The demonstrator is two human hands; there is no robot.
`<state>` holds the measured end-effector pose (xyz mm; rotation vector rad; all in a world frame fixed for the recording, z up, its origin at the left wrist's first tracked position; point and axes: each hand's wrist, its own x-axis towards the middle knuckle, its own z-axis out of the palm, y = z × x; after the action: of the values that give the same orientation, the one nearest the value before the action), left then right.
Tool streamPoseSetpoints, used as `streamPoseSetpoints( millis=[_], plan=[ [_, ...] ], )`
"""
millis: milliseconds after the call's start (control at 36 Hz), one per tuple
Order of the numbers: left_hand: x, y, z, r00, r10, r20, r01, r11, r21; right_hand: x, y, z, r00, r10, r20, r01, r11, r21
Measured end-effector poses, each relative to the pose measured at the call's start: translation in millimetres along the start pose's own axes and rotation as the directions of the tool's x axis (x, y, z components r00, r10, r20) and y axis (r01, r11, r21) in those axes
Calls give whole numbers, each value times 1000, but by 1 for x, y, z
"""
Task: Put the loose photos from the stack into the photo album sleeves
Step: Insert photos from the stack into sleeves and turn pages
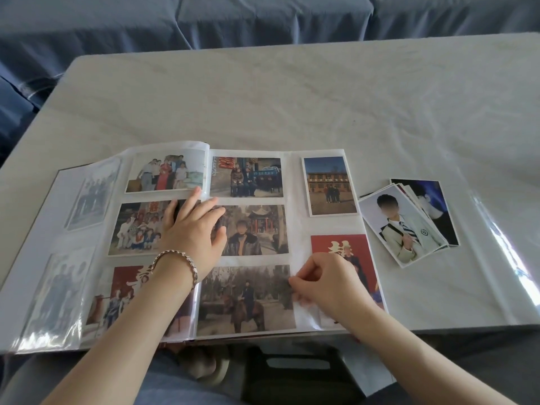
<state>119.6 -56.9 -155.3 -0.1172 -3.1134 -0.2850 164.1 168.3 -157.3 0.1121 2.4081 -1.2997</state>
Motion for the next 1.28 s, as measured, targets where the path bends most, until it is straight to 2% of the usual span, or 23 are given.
streamPoseSetpoints(
  millis=[83, 139, 194, 250, 278, 333, 417, 472, 556, 639, 750, 778, 833, 1000, 1139, 1222, 1278],
  plan=[
    [0, 0, 1, 1000, 3, 1, -3, 1000, -1, 3, -2, -8, 993, 13, 117, -21, 998, 64],
    [0, 0, 1, 1000, 3, 5, -3, 1000, 7, 3, -1, -17, 995, 13, 95, -20, 997, 76],
    [0, 0, 1, 1000, -2, 12, 1, 1000, 27, 5, 5, -29, 995, -24, -97, 26, 999, 19],
    [0, 1, 0, 1000, -11, 29, 10, 998, 57, 8, 11, -46, 951, -69, -302, 44, 995, -88],
    [0, 3, -1, 999, -19, 44, 15, 997, 79, 10, 15, -54, 934, -62, -353, 21, 993, -120],
    [1, 7, -2, 997, -32, 68, 23, 991, 133, 14, 22, -67, 936, 19, -352, -70, 988, -134],
    [3, 19, -1, 997, 14, 77, -29, 979, 202, 16, 28, -75, 967, 99, -234, -118, 991, -67],
    [4, 31, 0, 997, 43, 59, -48, 995, 86, 15, 30, -77, 975, 97, -201, -101, 995, -12],
    [8, 58, -5, 998, -14, 59, 31, 954, -298, 13, 28, -82, 965, 143, -219, -107, 980, 170],
    [20, 87, -13, 994, -44, 100, 90, 846, -526, 7, 17, -85, 970, 102, -221, -15, 931, 365],
    [41, 120, -28, 965, -47, 258, 232, 613, -755, -3, -4, -77, 976, -141, -168, 189, 929, 319],
    [45, 126, -32, 955, -57, 290, 270, 565, -779, -4, -9, -74, 971, -179, -159, 221, 926, 306],
    [53, 134, -38, 948, -91, 305, 303, 550, -778, -6, -16, -67, 966, -217, -143, 250, 927, 279],
    [61, 130, -42, 914, -144, 380, 401, 462, -791, -5, -23, -62, 971, -207, -121, 234, 930, 285],
    [58, 121, -36, 860, -152, 487, 510, 261, -820, -4, -21, -61, 977, -187, -105, 210, 933, 293],
    [56, 116, -31, 855, -142, 499, 519, 243, -820, -3, -20, -62, 982, -172, -83, 189, 936, 297],
    [56, 115, -29, 865, -155, 477, 501, 309, -809, -2, -19, -63, 983, -160, -88, 180, 932, 313]
  ],
)
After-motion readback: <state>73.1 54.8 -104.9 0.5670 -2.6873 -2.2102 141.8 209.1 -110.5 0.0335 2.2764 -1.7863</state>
